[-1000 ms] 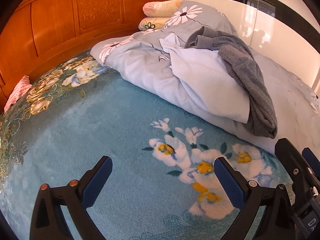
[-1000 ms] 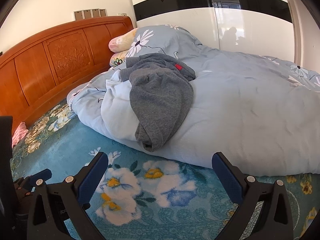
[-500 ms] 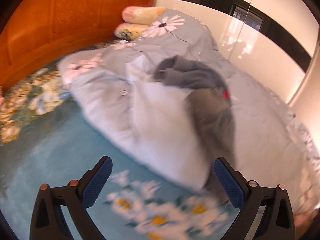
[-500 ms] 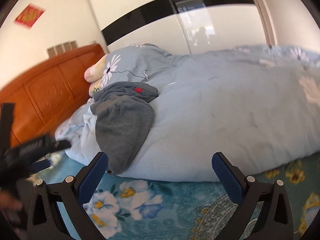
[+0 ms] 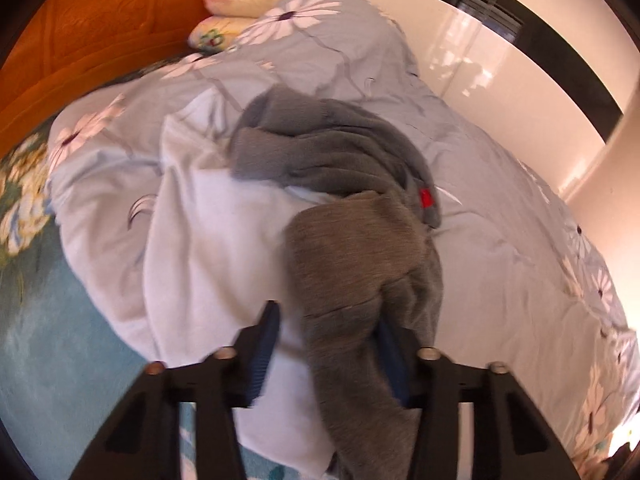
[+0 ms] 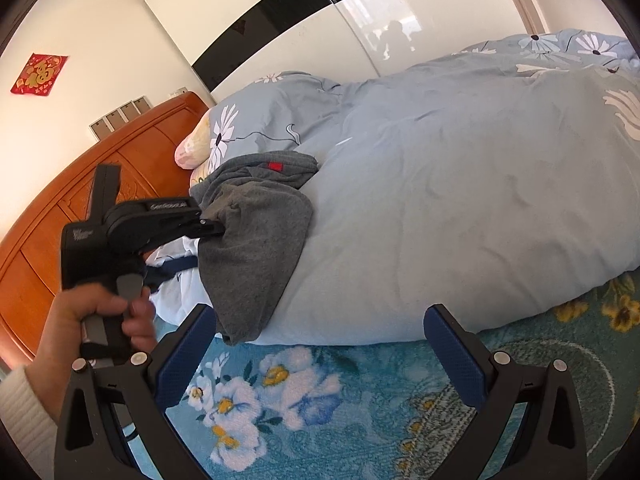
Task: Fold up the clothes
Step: 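Grasp the grey sweatshirt cuff with the left tool while the right tool hovers, then pull the grey sweatshirt off the duvet onto the teal blanket with the left tool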
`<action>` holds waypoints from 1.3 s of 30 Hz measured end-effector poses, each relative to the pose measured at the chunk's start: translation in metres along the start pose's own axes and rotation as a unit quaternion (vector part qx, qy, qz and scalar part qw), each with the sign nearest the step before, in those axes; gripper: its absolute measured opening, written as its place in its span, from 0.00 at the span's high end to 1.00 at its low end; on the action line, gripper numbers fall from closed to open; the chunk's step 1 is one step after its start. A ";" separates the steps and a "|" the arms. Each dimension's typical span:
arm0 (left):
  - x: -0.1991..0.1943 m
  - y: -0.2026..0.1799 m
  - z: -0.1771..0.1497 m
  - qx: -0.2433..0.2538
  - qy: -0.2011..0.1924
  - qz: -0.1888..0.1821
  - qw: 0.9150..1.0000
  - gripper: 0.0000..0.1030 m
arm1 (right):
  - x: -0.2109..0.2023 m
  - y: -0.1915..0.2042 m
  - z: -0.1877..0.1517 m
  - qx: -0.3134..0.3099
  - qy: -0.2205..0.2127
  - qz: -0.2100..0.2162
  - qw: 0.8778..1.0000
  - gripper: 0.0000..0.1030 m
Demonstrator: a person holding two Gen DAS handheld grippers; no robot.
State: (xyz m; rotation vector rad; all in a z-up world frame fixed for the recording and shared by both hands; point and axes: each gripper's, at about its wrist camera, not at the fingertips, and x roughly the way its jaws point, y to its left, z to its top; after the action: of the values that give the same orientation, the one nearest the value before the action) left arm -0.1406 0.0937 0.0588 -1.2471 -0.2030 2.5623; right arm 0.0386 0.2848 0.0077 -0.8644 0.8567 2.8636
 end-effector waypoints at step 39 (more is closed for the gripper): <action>-0.356 0.233 -0.139 -0.064 -0.164 0.076 0.982 0.88 | -0.072 0.061 -0.015 -0.017 -0.031 0.090 0.995 0.00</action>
State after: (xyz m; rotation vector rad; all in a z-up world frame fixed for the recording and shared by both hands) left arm 0.1332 -0.2389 0.1811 -0.9027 -0.3569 2.9186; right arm 0.0963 0.2344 0.0647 -0.7327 0.9252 3.0491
